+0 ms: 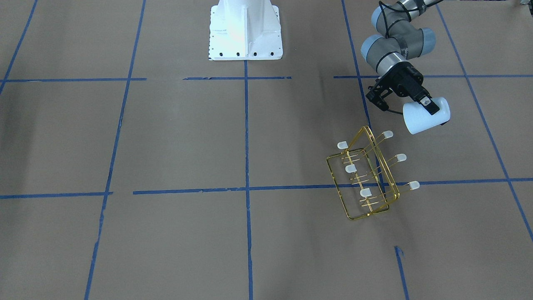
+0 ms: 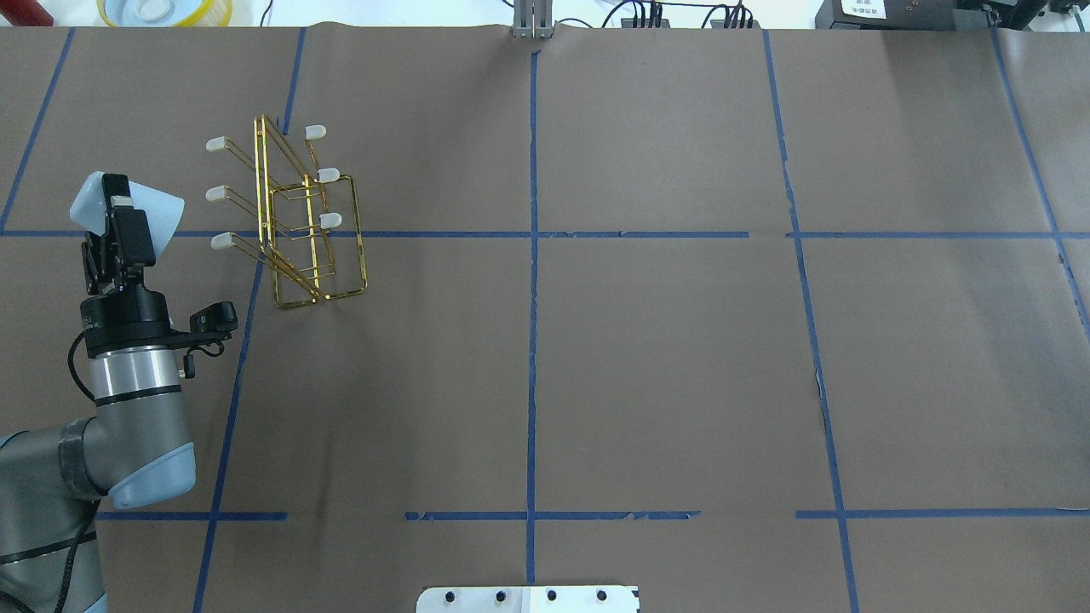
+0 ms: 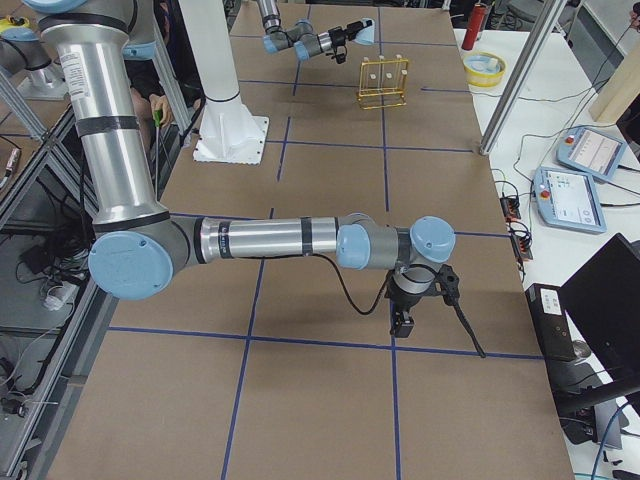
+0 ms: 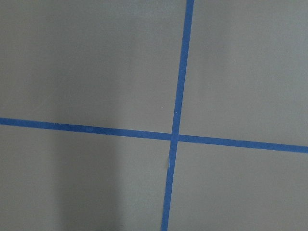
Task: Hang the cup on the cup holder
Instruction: 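Carry the cup with the left gripper onto a peg of the gold rack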
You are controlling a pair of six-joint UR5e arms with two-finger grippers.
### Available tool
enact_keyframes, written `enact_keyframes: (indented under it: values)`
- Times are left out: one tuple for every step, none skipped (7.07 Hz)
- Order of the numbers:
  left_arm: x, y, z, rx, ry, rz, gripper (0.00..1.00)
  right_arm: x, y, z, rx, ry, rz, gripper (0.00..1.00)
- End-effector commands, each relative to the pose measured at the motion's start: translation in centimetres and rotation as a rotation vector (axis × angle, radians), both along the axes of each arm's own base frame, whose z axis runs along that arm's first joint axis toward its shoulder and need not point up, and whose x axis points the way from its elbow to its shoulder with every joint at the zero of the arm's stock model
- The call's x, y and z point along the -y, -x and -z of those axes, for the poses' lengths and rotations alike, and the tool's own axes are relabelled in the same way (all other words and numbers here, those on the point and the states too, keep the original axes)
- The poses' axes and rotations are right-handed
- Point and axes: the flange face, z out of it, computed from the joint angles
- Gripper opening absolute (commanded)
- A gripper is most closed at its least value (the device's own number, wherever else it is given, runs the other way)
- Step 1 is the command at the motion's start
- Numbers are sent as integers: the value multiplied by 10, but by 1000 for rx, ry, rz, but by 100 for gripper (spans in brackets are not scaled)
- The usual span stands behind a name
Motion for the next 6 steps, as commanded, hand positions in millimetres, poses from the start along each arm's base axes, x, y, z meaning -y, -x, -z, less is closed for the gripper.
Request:
enact_keyframes:
  values:
    - [8, -18, -4, 14, 2, 5, 0, 0, 0, 0, 0, 0, 0, 100]
    - [11, -25, -6, 22, 5, 7, 0, 0, 1, 0, 0, 0, 2, 100]
    - [14, -33, -8, 27, 6, 8, 0, 0, 0, 1, 0, -1, 0, 100]
    - [18, -42, -9, 35, 7, 9, 0, 0, 0, 0, 0, 0, 0, 100]
    - [20, -49, -9, 38, 8, 9, 0, 0, 0, 1, 0, -1, 0, 100]
    - [20, -50, -9, 38, 8, 9, 0, 0, 0, 1, 0, -1, 0, 100]
